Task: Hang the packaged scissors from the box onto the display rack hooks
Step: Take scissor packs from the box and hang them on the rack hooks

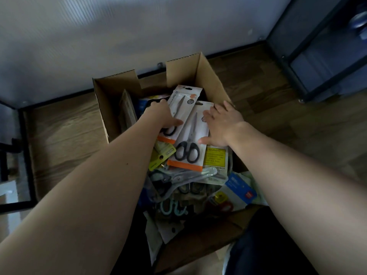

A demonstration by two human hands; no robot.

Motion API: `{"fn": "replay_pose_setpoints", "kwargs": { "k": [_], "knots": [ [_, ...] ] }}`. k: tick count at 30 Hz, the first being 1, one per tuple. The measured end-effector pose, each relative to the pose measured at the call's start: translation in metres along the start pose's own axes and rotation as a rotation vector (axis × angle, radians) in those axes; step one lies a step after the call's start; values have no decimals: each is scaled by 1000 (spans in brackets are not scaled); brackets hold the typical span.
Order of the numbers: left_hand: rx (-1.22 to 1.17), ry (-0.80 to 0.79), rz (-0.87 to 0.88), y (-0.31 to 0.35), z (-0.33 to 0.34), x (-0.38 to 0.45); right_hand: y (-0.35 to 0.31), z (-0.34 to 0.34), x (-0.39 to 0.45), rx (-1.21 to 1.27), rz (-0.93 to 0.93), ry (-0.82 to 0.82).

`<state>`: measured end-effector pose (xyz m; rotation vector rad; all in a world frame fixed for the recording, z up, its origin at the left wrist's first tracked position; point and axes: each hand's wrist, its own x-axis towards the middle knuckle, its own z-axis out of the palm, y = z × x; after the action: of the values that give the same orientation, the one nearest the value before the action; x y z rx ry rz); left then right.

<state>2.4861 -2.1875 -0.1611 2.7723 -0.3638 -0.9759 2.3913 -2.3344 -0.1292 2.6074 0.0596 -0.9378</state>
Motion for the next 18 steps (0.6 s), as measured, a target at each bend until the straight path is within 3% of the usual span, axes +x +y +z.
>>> {"fn": "replay_pose_setpoints", "kwargs": {
  "k": [6,12,18],
  "knots": [
    [-56,-40,-20,-5,-1,-3,-6,-9,18,49,29,-24],
    [-32,-80,-60,-13,-1,-5,-8,-17,31,388,54,104],
    [-57,-130,-75,-15,-3,-5,-9,-15,52,462,116,71]
  ]
}}
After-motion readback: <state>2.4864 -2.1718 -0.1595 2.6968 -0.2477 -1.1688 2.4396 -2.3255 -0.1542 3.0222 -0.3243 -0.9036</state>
